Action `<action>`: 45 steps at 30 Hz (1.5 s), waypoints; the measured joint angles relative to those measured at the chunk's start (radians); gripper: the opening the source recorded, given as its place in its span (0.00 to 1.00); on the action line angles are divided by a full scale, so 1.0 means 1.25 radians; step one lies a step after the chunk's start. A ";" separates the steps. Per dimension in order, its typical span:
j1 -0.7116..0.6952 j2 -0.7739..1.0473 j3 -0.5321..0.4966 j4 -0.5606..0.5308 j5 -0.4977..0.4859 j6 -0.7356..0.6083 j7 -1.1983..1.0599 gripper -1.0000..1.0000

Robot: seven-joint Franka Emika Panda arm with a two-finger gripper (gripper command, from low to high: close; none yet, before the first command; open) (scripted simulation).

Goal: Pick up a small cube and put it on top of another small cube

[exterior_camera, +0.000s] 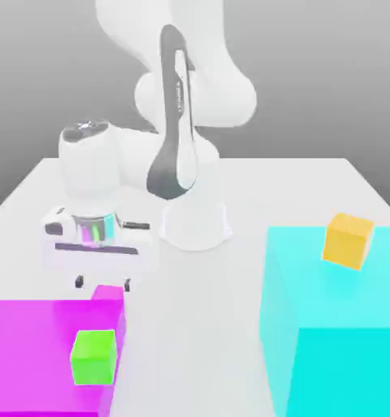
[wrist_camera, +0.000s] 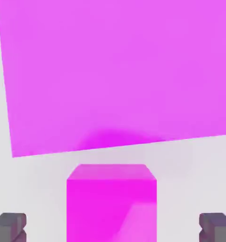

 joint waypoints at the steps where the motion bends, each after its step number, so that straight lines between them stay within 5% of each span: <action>1: -0.028 0.022 0.033 0.004 0.018 0.018 -0.014 0.50; 4: -0.107 0.087 0.113 0.013 0.040 0.073 -0.036 0.50; 5: -0.122 0.100 0.127 0.015 0.040 0.084 -0.038 0.00; 14: -0.094 0.067 0.098 0.011 0.022 0.056 -0.020 0.00; 23: -0.051 -0.127 0.005 -0.028 -0.144 -0.100 0.096 0.00; 40: 0.094 -0.104 0.052 0.379 -0.112 -0.484 0.563 0.00; 44: 0.097 -0.028 0.062 0.402 -0.108 -0.431 0.605 0.00; 45: 0.095 -0.004 0.062 0.398 -0.105 -0.403 0.604 1.00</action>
